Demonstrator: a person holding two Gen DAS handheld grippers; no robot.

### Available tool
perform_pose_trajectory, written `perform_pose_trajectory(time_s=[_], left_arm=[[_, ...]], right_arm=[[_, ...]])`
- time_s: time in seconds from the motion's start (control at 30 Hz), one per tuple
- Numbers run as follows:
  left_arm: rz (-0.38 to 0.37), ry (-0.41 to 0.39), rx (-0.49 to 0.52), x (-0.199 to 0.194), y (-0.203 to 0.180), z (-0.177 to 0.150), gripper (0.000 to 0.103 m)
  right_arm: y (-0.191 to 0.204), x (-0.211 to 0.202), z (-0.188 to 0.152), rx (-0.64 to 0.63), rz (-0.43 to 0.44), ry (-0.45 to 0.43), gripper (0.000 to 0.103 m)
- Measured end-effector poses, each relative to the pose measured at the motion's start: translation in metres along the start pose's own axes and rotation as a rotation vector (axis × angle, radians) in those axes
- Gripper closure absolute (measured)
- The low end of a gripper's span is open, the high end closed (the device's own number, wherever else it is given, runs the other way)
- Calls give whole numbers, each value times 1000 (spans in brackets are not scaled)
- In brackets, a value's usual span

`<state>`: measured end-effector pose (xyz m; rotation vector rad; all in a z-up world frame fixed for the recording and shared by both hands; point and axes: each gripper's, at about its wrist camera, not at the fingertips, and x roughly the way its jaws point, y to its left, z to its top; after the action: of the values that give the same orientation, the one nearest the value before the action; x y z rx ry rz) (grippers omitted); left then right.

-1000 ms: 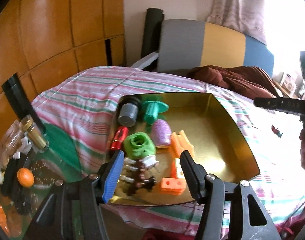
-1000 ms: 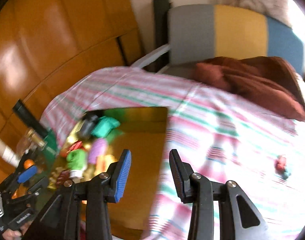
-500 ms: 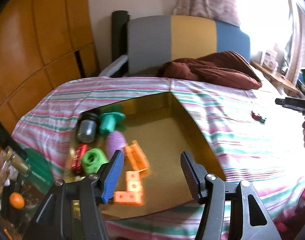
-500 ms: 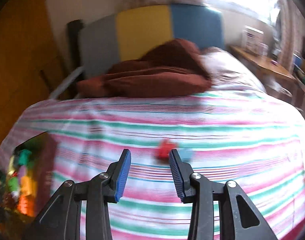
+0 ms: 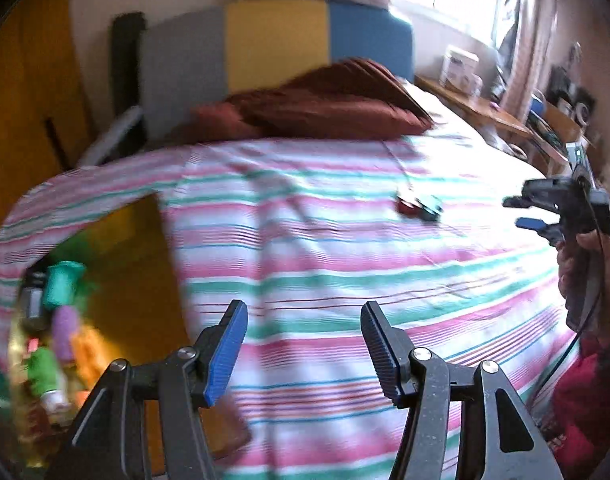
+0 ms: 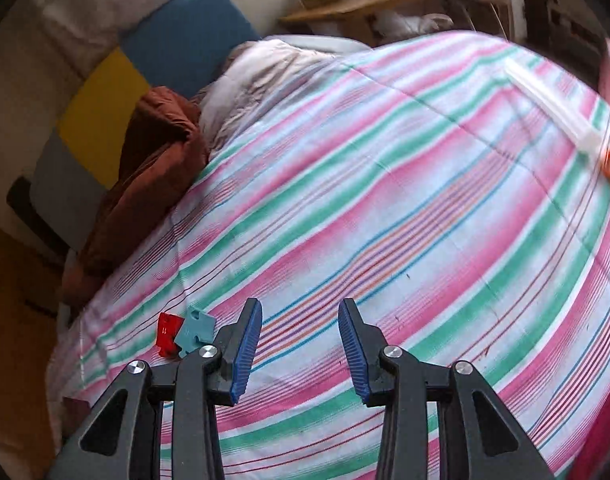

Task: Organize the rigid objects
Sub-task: 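Move both tools back toward the red and teal puzzle pieces, then close the left tool on the red puzzle piece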

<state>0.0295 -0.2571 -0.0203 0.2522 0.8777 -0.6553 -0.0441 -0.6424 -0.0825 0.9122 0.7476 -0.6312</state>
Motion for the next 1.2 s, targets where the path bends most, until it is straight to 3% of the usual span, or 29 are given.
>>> perform_pose_trajectory(time_s=[0.07, 0.2, 0.23, 0.7, 0.77, 0.83, 0.97, 1.0, 1.03, 1.07, 1.2], left_arm=[[-22, 38, 23, 20, -15, 6, 49], [-18, 84, 95, 55, -39, 22, 72], [-18, 95, 102, 62, -43, 25, 74], [-127, 128, 140, 154, -93, 110, 73], [-140, 123, 143, 163, -102, 119, 68], [-132, 113, 144, 174, -111, 127, 52], [-116, 147, 155, 202, -125, 137, 50], [-111, 133, 156, 207, -126, 139, 53], [-105, 149, 162, 213, -126, 139, 70], [-101, 166, 160, 217, -123, 138, 70], [-100, 105, 213, 204, -114, 121, 71]], right_arm=[[2, 3, 1, 0, 11, 20, 63], [14, 6, -6, -45, 25, 50, 63], [16, 6, -7, -51, 31, 51, 63], [18, 9, -7, -38, 80, 92, 63], [18, 9, -7, -36, 84, 96, 62], [19, 10, -8, -33, 92, 102, 62], [21, 11, -9, -40, 101, 112, 62], [22, 12, -9, -40, 106, 114, 62], [22, 12, -10, -40, 109, 116, 62], [23, 13, -10, -42, 110, 119, 62], [23, 14, -10, -41, 111, 129, 62]])
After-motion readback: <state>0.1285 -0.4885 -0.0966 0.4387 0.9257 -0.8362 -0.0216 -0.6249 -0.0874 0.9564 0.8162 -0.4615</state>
